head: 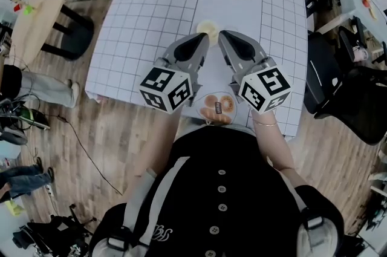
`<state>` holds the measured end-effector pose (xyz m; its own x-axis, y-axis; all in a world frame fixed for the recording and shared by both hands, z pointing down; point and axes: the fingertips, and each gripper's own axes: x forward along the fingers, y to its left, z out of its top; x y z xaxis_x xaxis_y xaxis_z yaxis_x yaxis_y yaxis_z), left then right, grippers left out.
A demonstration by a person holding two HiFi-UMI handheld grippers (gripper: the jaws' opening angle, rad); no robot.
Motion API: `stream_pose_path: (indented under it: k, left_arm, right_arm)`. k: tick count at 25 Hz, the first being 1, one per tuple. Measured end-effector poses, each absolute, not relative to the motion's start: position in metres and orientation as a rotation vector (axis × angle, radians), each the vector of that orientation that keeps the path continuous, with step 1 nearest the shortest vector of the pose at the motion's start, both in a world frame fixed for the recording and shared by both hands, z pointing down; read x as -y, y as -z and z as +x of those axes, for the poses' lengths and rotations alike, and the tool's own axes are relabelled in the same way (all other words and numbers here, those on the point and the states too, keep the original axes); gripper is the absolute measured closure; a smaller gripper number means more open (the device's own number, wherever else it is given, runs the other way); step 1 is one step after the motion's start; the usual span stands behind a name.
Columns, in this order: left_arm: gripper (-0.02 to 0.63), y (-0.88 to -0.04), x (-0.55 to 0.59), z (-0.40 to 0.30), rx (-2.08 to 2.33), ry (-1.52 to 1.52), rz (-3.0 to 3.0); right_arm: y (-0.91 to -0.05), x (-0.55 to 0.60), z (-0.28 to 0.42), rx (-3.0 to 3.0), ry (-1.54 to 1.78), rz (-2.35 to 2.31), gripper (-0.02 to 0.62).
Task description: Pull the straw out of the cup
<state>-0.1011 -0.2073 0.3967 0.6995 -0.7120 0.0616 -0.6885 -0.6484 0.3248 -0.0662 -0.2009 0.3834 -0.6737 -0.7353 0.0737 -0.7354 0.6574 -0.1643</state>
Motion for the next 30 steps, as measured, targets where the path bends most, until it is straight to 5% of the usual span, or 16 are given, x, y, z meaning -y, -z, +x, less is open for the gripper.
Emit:
stream_pose_path:
  k: [30]
  left_arm:
    - [0.607, -0.4051, 0.2079, -0.1016, 1.090, 0.072, 2.570]
  right_arm:
    - [-0.3909, 0.2013, -0.0721, 2.842, -0.296, 1.225, 0.597]
